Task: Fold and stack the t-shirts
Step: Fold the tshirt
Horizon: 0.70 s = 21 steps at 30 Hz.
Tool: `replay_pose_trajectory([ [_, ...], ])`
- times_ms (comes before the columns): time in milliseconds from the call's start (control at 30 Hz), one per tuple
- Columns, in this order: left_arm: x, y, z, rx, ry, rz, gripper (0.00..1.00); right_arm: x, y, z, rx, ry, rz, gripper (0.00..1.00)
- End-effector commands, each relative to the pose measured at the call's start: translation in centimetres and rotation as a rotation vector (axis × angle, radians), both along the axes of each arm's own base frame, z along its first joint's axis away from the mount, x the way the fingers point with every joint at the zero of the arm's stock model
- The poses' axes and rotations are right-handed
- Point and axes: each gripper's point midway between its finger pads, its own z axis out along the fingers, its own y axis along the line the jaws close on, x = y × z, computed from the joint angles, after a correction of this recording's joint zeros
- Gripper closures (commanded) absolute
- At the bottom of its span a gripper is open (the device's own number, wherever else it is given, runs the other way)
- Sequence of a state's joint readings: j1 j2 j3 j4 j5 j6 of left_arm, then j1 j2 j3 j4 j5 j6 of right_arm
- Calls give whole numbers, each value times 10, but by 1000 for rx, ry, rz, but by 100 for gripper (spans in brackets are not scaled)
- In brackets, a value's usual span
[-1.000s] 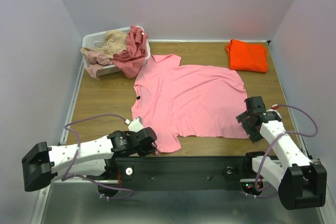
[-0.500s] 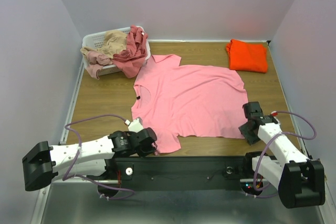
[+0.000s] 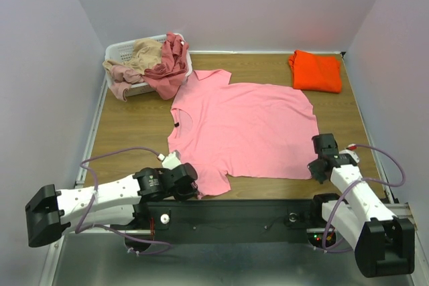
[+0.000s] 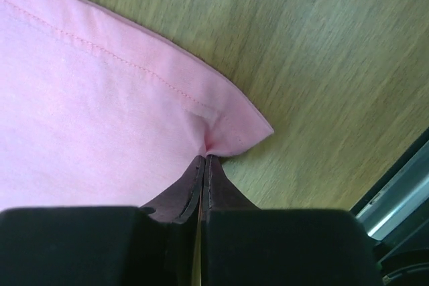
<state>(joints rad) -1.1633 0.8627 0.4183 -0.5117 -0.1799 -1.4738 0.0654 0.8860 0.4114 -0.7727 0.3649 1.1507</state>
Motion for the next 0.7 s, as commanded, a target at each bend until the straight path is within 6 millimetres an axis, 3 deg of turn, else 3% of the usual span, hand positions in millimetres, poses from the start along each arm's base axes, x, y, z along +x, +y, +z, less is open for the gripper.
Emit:
replay_pose_trajectory([
  [0, -5, 6, 4, -14, 10, 5, 100, 24, 12, 7, 69, -116, 5, 100],
  [267, -4, 3, 15, -85, -9, 8, 100, 31, 14, 24, 74, -174, 38, 100],
  [433, 14, -19, 39, -149, -99, -6, 100, 44, 10, 40, 44, -205, 47, 100],
  [667, 56, -29, 48, -124, -169, -2, 100, 60, 2, 61, -16, -235, 56, 100],
])
